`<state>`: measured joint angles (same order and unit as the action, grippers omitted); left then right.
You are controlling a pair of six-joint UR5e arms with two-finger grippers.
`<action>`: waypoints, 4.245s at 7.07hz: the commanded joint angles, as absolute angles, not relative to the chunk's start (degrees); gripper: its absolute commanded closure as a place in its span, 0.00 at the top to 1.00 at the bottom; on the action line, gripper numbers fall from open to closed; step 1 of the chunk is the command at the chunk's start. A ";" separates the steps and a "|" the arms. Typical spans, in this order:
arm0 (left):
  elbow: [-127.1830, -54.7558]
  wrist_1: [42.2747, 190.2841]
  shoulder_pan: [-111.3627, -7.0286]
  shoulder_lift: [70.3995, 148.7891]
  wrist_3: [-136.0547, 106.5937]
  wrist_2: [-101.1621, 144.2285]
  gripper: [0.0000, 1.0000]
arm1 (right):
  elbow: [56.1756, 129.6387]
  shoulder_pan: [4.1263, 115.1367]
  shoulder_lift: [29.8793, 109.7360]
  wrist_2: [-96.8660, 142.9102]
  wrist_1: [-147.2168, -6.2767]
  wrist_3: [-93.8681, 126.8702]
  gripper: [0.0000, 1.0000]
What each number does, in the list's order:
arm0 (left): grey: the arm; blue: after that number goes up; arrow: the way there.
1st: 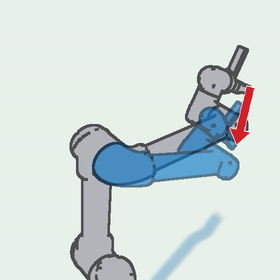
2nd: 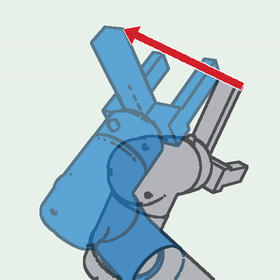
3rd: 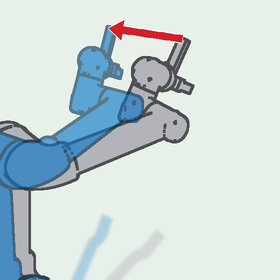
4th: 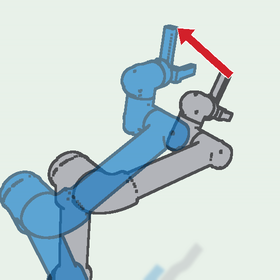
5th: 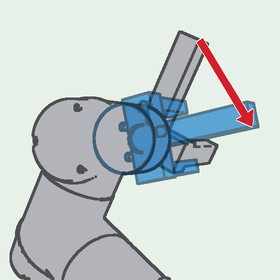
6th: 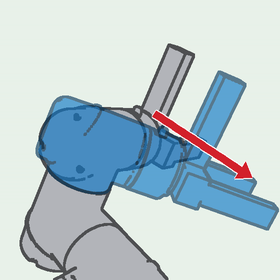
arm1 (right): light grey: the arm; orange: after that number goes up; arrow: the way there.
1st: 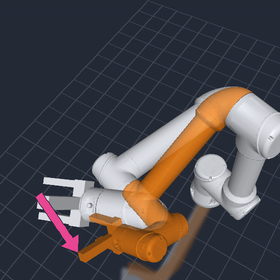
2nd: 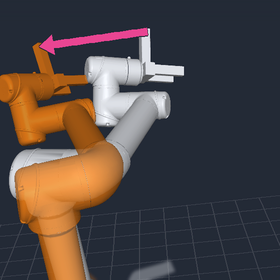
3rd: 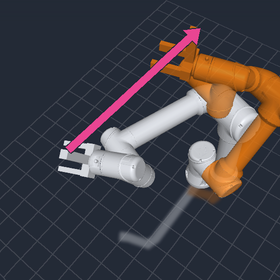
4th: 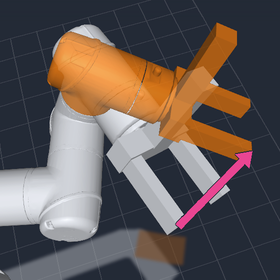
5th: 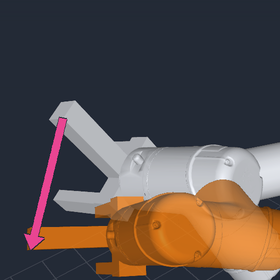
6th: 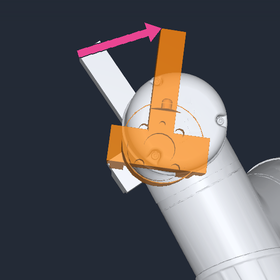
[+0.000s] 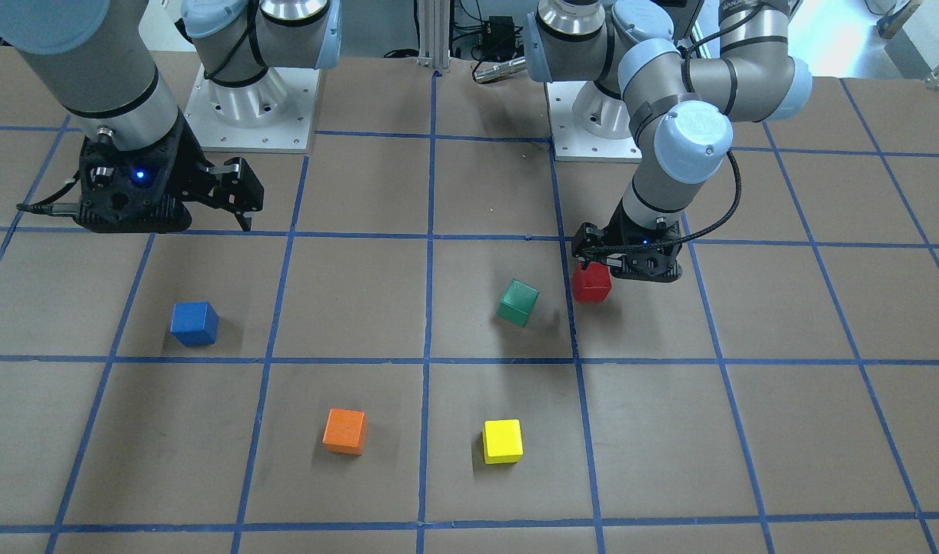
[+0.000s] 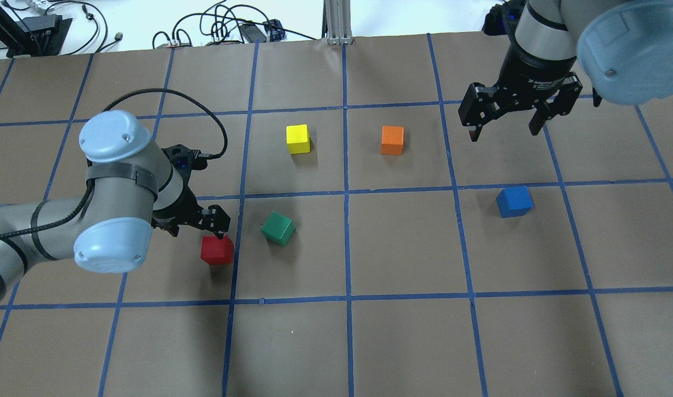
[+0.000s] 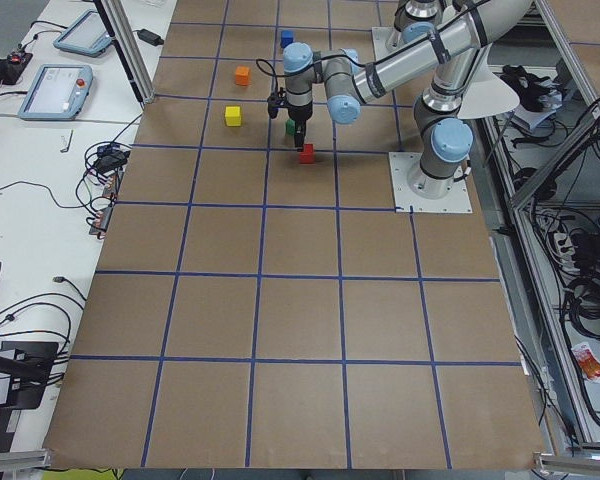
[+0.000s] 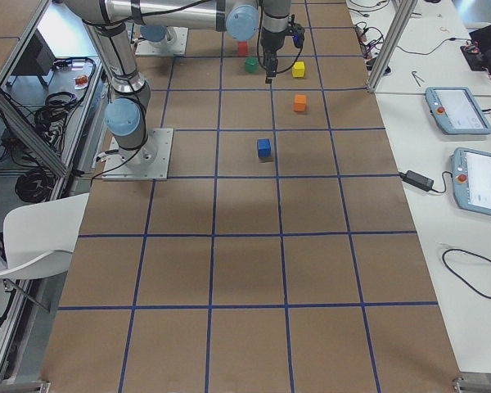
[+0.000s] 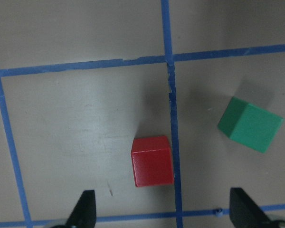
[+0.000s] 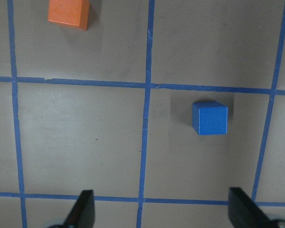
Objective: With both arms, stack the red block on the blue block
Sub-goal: 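Close the left gripper on the red cube and lift it, then carry the red cube with the left gripper toward the table centre, then release the red cube and raise the left gripper while the right arm shifts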
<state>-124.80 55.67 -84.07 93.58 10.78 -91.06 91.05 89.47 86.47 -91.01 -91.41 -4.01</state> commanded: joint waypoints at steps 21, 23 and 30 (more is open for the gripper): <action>-93.17 55.39 -112.67 120.56 -25.06 -86.39 0.00 | 90.88 89.38 86.40 -91.94 -91.76 -3.78 1.00; -92.12 50.37 -112.68 123.65 -24.78 -86.48 0.00 | 90.88 89.30 86.48 -92.20 -94.12 -3.96 1.00; -90.45 59.72 -107.68 113.68 -15.47 -88.86 1.00 | 92.55 89.21 85.69 -91.93 -94.13 -4.75 1.00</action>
<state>-91.44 55.23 -108.84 117.17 -15.86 -88.93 92.52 89.21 85.64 -91.99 -94.10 -4.70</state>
